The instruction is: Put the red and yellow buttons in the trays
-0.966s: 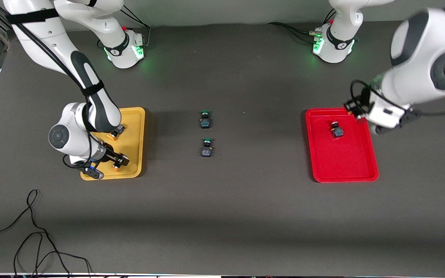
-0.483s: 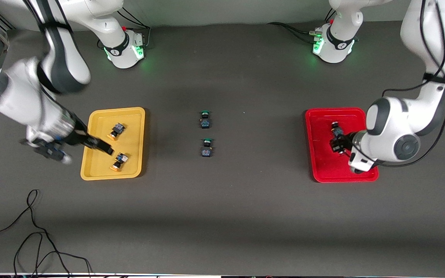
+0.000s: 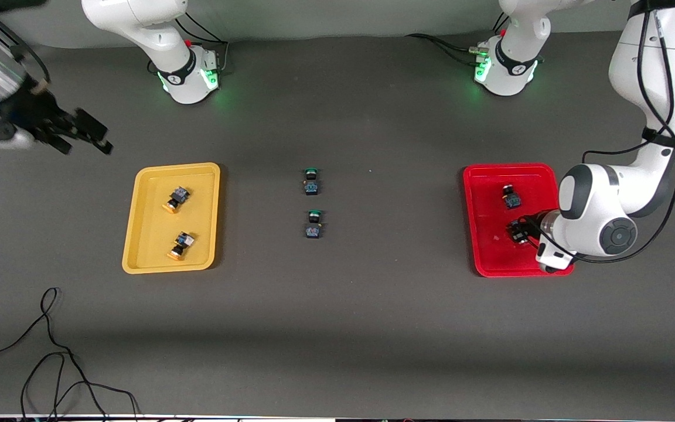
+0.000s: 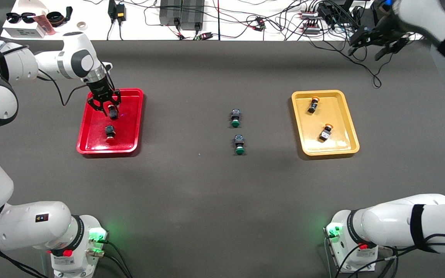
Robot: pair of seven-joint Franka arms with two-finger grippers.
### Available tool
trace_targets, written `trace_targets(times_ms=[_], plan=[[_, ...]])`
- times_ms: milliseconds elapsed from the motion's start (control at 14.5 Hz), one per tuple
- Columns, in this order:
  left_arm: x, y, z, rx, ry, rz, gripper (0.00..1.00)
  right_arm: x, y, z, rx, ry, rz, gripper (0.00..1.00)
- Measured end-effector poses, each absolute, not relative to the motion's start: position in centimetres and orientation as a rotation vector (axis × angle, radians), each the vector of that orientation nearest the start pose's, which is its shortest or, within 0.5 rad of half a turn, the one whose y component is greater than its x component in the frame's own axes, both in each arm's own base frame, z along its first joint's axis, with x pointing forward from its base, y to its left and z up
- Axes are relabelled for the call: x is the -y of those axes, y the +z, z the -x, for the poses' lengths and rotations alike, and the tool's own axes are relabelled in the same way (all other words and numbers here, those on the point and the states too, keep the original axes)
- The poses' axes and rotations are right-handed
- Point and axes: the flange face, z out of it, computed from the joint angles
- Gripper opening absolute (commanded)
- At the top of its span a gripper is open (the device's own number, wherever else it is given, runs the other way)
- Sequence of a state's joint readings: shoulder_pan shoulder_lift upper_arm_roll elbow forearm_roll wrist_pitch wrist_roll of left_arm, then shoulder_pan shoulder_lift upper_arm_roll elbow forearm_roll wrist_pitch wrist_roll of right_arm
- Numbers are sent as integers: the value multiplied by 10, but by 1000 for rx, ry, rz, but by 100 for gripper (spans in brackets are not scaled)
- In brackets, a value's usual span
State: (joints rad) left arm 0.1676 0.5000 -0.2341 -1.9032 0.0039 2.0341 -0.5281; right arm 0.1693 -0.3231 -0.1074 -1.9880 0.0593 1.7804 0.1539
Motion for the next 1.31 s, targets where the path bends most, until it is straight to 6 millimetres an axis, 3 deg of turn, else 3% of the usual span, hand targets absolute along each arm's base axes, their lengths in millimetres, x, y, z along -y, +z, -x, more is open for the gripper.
trace_targets(times_ms=[138,345,621,759,897,1103,1310], plan=[[37,256,-589,695,571,2999,99,-16,611,-466,-85,-171,3036,100],[59,358,-578,620,485,2997,99,-11,607,-469,-31,-164,3042,100],[108,512,-521,483,249,3015,99,-16,605,-468,-10,-141,3046,100],[108,562,-497,390,143,3039,99,-16,608,-468,18,-148,3047,100],[86,586,-494,279,96,3067,99,-16,620,-467,52,-166,3046,100],[38,587,-504,177,104,3095,99,-15,638,-467,56,-205,3049,100],[19,590,-510,178,97,3116,99,-14,640,-466,57,-169,3053,100]])
